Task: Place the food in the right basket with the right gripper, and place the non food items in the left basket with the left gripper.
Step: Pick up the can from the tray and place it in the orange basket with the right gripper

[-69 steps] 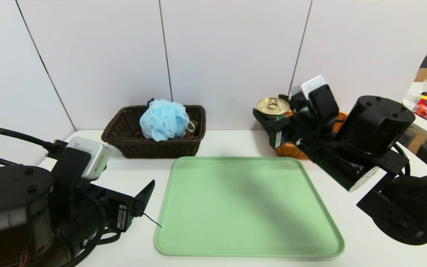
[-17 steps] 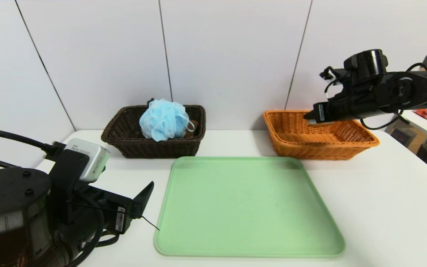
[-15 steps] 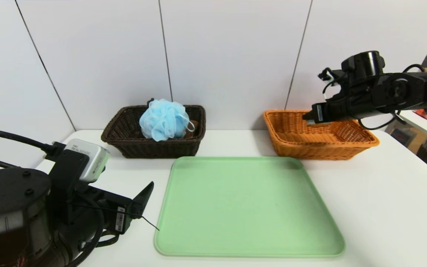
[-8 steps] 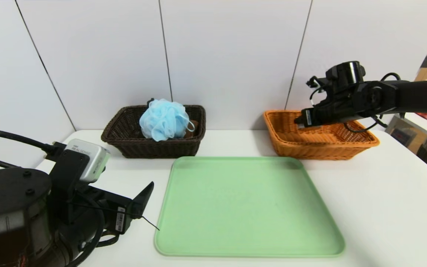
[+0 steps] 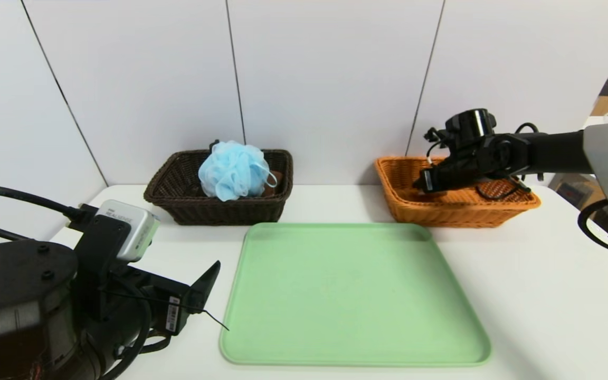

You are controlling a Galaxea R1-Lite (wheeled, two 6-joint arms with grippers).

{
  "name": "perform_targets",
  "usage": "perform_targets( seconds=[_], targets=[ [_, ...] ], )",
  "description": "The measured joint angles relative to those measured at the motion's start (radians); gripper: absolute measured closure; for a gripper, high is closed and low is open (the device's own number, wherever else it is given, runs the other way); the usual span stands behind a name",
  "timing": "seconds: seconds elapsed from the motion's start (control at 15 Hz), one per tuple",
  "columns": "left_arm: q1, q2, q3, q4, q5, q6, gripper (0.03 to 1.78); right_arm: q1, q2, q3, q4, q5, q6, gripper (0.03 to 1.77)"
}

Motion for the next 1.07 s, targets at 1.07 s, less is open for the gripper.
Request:
perform_targets(
  seconds=[1.07],
  targets=[
    [0.000, 0.019, 0.001, -0.002, 0.000, -0.007, 0.12, 0.017, -0.011, 0.005, -0.004, -0.002, -0.008, 0.30]
  ],
)
